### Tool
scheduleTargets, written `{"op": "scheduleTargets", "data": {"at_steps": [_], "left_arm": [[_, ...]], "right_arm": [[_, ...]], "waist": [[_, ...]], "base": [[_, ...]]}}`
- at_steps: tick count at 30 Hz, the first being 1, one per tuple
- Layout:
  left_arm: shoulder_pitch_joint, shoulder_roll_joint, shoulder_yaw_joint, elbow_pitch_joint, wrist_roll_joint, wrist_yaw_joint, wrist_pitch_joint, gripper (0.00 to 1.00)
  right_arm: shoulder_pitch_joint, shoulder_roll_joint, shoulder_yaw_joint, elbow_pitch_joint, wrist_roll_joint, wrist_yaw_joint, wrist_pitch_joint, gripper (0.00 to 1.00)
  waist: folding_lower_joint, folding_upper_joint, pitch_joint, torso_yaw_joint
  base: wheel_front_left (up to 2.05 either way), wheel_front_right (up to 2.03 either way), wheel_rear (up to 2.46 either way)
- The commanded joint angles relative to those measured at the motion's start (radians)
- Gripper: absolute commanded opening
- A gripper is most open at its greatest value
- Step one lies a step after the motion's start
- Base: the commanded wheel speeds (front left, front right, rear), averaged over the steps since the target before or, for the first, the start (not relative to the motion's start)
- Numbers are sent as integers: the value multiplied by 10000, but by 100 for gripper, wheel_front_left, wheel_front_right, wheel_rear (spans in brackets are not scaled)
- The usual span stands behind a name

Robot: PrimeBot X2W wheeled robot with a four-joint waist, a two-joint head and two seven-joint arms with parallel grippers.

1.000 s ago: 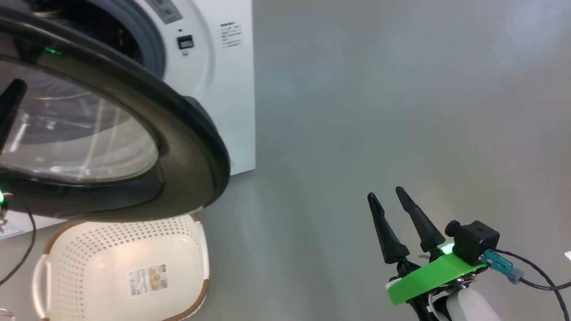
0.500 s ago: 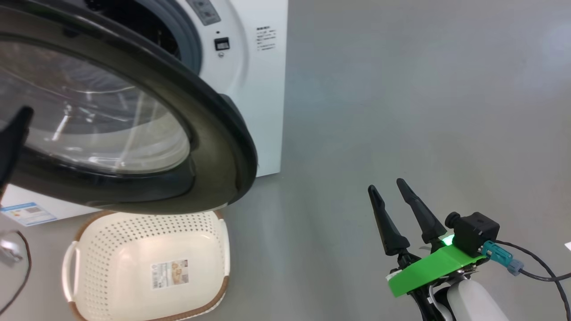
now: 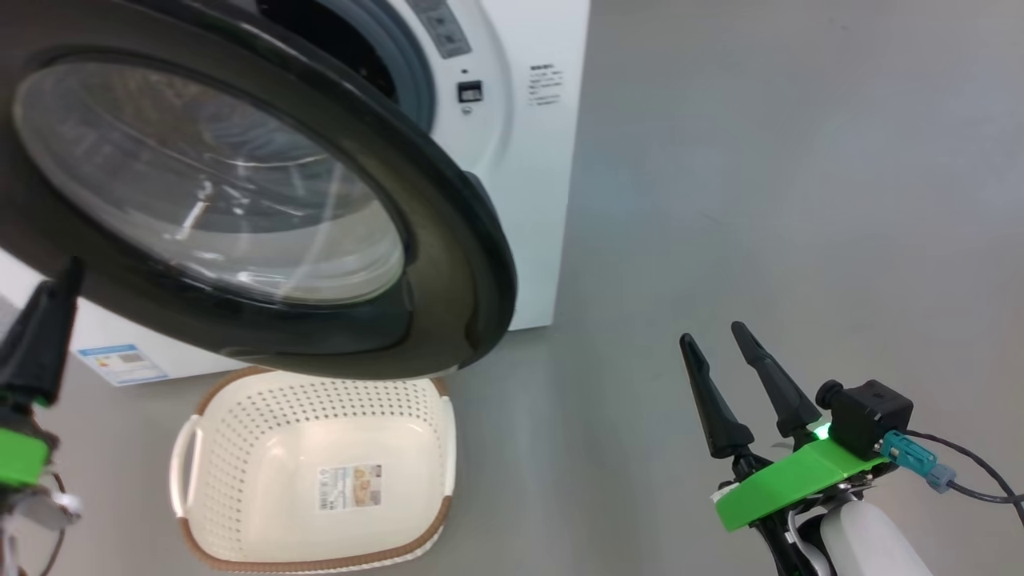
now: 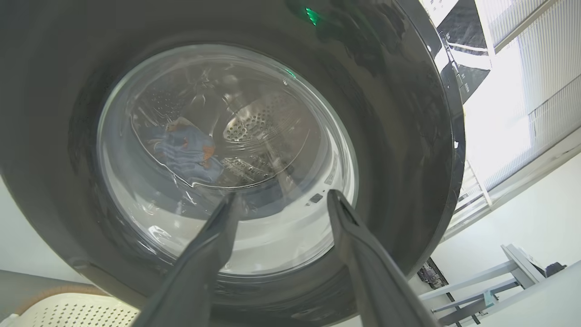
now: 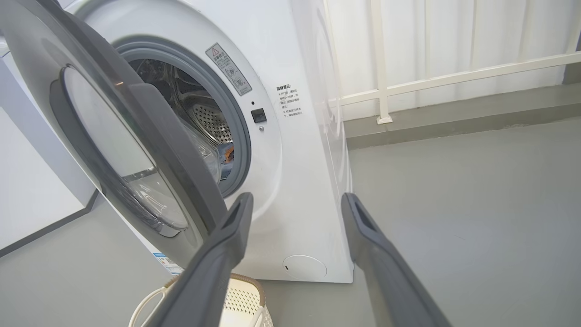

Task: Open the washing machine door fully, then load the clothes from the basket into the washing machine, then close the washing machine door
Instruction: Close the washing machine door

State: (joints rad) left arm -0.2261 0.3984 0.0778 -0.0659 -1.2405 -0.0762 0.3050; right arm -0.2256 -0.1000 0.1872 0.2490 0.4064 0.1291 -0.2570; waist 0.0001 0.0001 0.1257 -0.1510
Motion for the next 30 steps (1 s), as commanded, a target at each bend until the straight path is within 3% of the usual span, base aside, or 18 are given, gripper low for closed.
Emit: {"op": "scheduleTargets", "data": {"at_steps": [1,16,20,30], "left_arm": [[-100,365,350,-258,181,-150,-136,100],[1602,185,-14,-11,2101,-521,-2798,100],[2022,366,-295,205,2960,-537,-3769,100],[2829,181,-1075,982,4103,-543,-5418,100]], "right_arm": [[-175,-36,236,-197,-4,16,-48,100],[24,-381,335,-53,210,16,-48,100],[63,-422,386,-31,249,16,-48,100],[76,-504,526,-35,340,16,-48,100]], "waist": [[-1,-1,-185,224],[-1,-1,-736,918],[-1,-1,-814,946],[-1,-1,-850,817]], "base": [[0,0,0],[0,0,0],[0,0,0],[0,0,0]]}}
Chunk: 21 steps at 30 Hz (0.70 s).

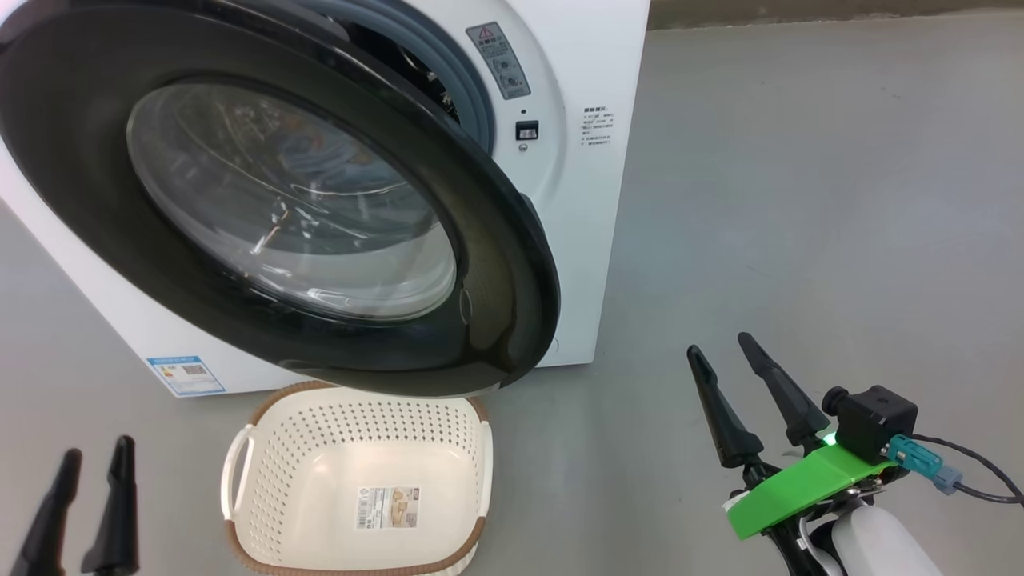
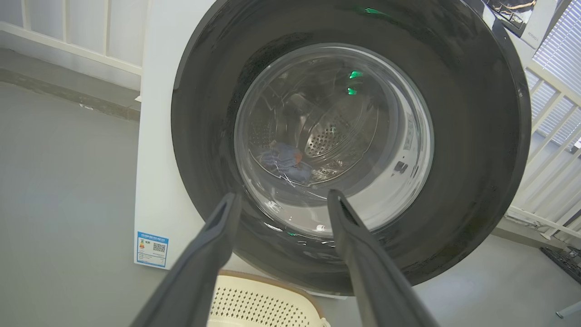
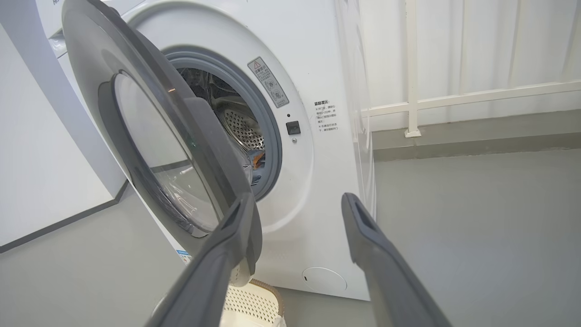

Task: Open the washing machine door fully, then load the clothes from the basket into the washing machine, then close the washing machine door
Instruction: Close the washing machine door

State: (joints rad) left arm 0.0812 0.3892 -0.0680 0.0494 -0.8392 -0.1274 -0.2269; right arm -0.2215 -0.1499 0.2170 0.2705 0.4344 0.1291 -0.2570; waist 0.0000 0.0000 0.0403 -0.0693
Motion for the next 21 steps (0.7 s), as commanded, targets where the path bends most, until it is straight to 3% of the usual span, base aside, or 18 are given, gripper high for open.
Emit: {"op": "scheduleTargets", "data": {"at_steps": [1,5,13,21], "left_arm": [[-234,220,365,-88,278,-31,-170,100],[-267,36,314,152,1352,-24,-318,100],[-269,-956,971,67,2180,-29,-345,100],[-216,-1296,1072,-130,2849,-31,-347,100]], "right_arm": [[45,-10,216,-263,61,16,-48,100],[105,-2,106,-323,33,16,-48,100],[225,55,15,-363,-27,16,-48,100],[259,92,-31,-385,-67,16,-48,100]], "waist": [[0,0,15,0],[0,0,52,37],[0,0,78,72],[0,0,117,120]], "base": [[0,0,0],[0,0,0],[0,0,0],[0,0,0]]}}
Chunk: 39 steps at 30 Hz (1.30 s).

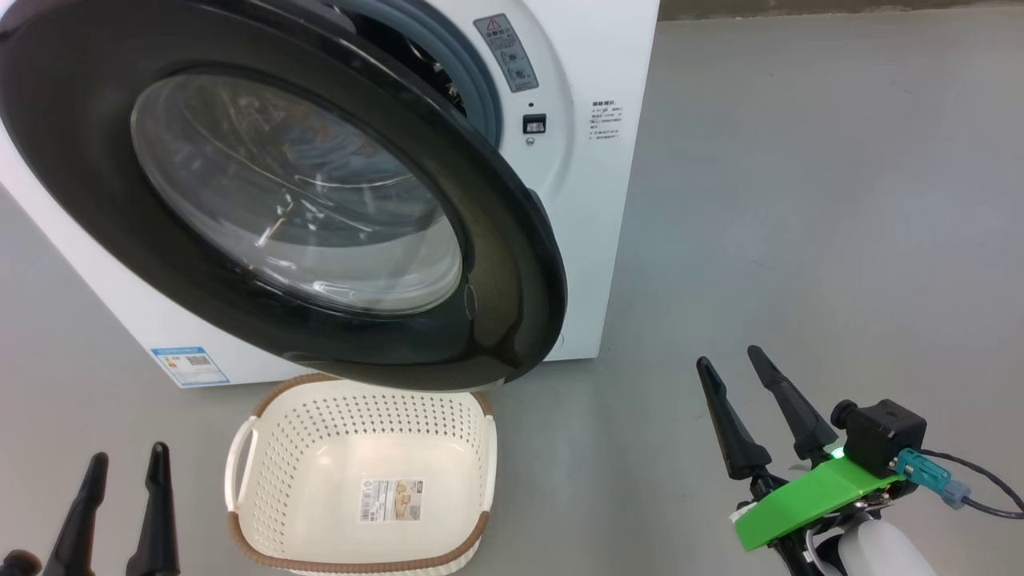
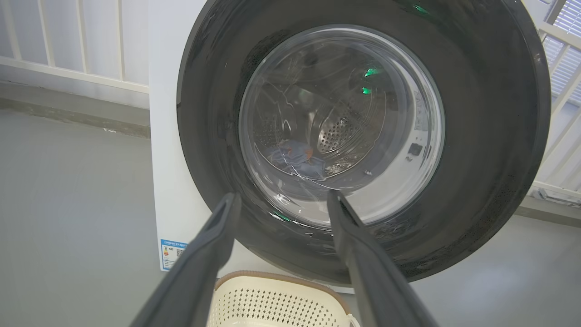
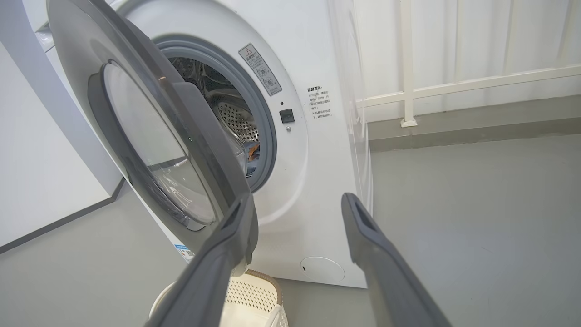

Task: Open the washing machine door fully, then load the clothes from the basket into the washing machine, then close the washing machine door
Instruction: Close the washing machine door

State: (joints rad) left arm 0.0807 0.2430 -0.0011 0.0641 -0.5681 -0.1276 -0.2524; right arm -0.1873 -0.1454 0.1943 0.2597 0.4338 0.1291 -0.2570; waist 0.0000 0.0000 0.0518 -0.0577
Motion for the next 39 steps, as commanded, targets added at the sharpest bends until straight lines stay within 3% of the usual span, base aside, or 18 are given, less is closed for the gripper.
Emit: {"op": "scheduleTargets", "data": {"at_steps": [1,39], "left_arm": [[-206,138,413,-295,186,-29,-92,100],[-199,-86,362,-410,324,-30,-93,100]], "right_arm": [[-80,53,192,-276,-60,16,-48,100],[-102,16,114,-320,-74,16,-48,100]], "waist": [[0,0,1,11],[0,0,56,155]], "base": [[0,0,0],[0,0,0]]}}
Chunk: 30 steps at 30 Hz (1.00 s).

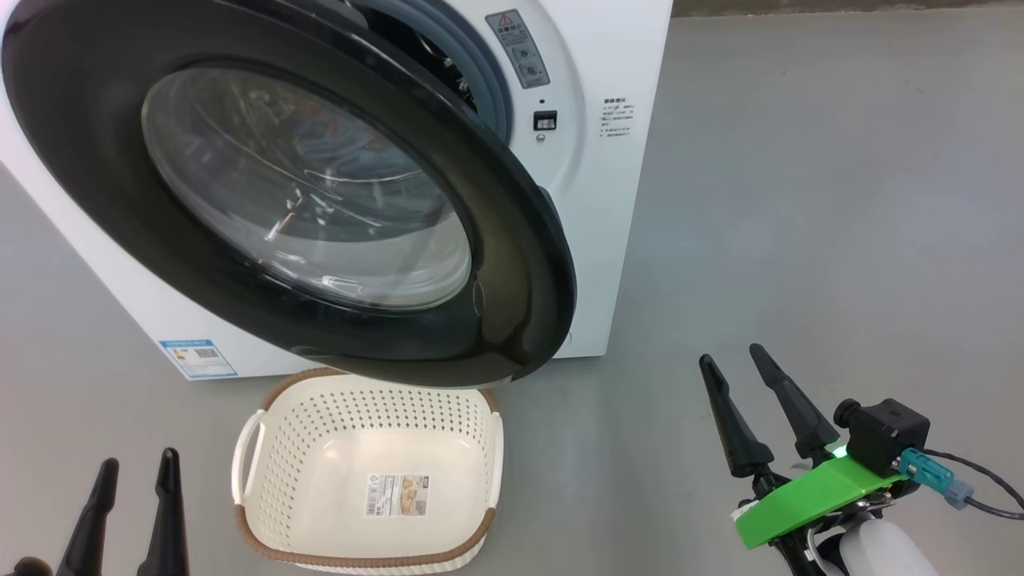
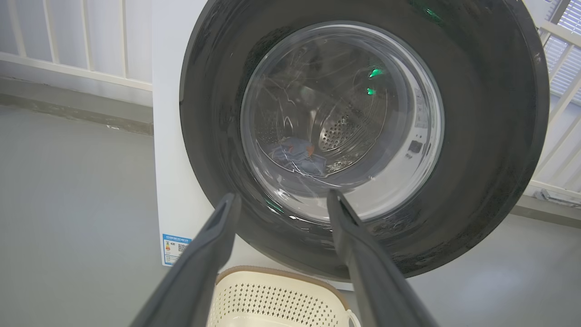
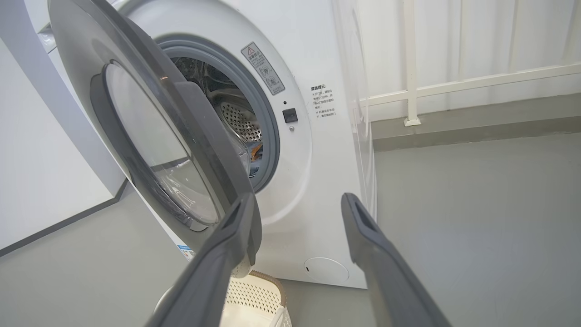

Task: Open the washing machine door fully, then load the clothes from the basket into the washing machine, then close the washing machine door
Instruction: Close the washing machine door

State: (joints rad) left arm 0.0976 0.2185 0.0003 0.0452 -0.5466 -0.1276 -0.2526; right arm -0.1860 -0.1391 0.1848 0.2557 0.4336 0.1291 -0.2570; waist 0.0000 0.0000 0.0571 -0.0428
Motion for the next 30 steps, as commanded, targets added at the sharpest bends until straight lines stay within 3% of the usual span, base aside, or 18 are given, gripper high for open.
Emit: {"op": "scheduleTargets", "data": {"at_steps": [1,3,4,6,12,19,30], "left_arm": [[-373,162,343,-228,107,-30,-91,100],[-376,167,335,-238,103,-30,-91,100],[-377,167,330,-241,100,-30,-91,100],[-382,163,319,-248,95,-30,-91,100],[-381,128,288,-255,88,-30,-91,100],[-456,29,277,-231,-33,-30,-91,100],[-580,-16,103,-188,-78,-31,-91,100]], "right_arm": [[-132,-60,205,-292,-78,16,-48,88],[-169,-89,192,-346,-101,16,-48,47],[-184,-104,181,-368,-118,16,-48,38],[-236,-125,150,-488,-149,16,-48,0],[-377,30,43,-1283,179,16,-48,0],[-846,-183,729,-2032,427,16,-48,0],[-1727,-790,2275,-1592,429,16,-48,0]], "waist": [[0,0,11,23],[0,0,22,62],[0,0,25,86],[0,0,32,142],[0,0,46,344],[0,0,53,685],[0,0,100,1383]], "base": [[0,0,0],[0,0,0],[0,0,0],[0,0,0],[0,0,0],[0,0,0],[0,0,0]]}}
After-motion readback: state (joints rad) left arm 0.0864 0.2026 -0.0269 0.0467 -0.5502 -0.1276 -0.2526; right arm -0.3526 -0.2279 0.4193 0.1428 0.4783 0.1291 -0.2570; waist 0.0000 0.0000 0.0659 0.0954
